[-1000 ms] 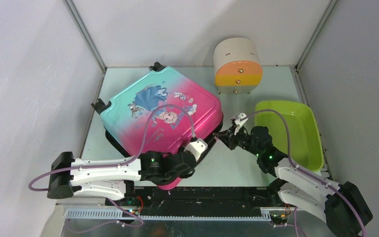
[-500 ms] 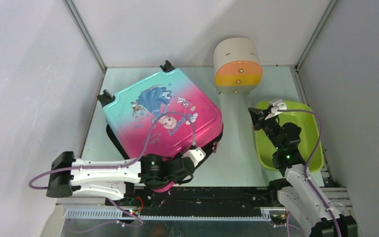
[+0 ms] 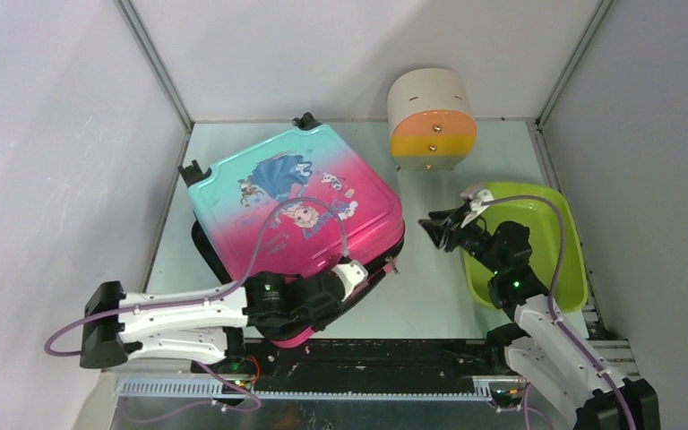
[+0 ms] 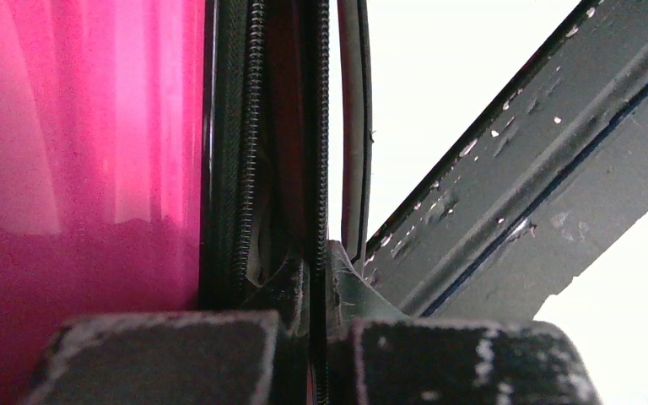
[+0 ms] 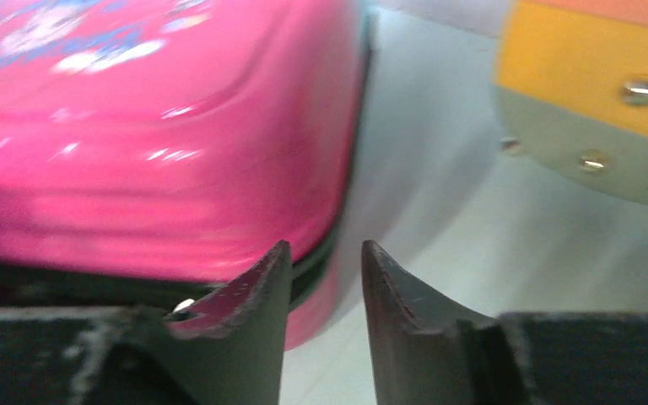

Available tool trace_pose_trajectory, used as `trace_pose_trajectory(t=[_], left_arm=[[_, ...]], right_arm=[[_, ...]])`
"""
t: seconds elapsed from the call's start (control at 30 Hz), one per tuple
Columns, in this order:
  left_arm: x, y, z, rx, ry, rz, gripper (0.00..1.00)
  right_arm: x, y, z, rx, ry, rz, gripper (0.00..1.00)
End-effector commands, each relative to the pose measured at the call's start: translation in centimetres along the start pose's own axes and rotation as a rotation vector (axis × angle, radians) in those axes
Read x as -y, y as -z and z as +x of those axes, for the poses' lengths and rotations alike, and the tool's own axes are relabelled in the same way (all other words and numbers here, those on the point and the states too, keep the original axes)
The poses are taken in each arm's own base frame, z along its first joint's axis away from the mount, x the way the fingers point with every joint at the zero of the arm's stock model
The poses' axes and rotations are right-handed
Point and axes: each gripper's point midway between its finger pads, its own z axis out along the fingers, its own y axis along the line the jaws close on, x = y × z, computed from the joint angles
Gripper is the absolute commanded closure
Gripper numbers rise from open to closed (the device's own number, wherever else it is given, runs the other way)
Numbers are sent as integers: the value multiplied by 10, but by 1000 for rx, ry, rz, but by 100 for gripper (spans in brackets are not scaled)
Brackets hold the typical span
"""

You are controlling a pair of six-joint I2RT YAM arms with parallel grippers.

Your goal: Open, take out, and arrange the luggage

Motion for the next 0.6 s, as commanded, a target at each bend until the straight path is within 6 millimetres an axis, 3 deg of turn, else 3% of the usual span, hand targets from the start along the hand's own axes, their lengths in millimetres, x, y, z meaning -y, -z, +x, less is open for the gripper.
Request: trace_pose_trajectory(t=[0.0, 0.1, 0.33, 0.57], left_arm=[[-21, 24, -21, 72, 13, 19, 100], [-29, 34, -34, 117, -6, 15, 100], [-43, 45, -40, 118, -6, -32, 100], [-53, 51, -49, 175, 46, -45, 100]], right_arm=[[-56, -1, 19, -76, 66, -209, 58], [-71, -7, 27, -95, 26, -251, 54], [-102, -15, 59, -187, -129, -370, 48], [-113, -12, 60, -207, -169, -403, 45]])
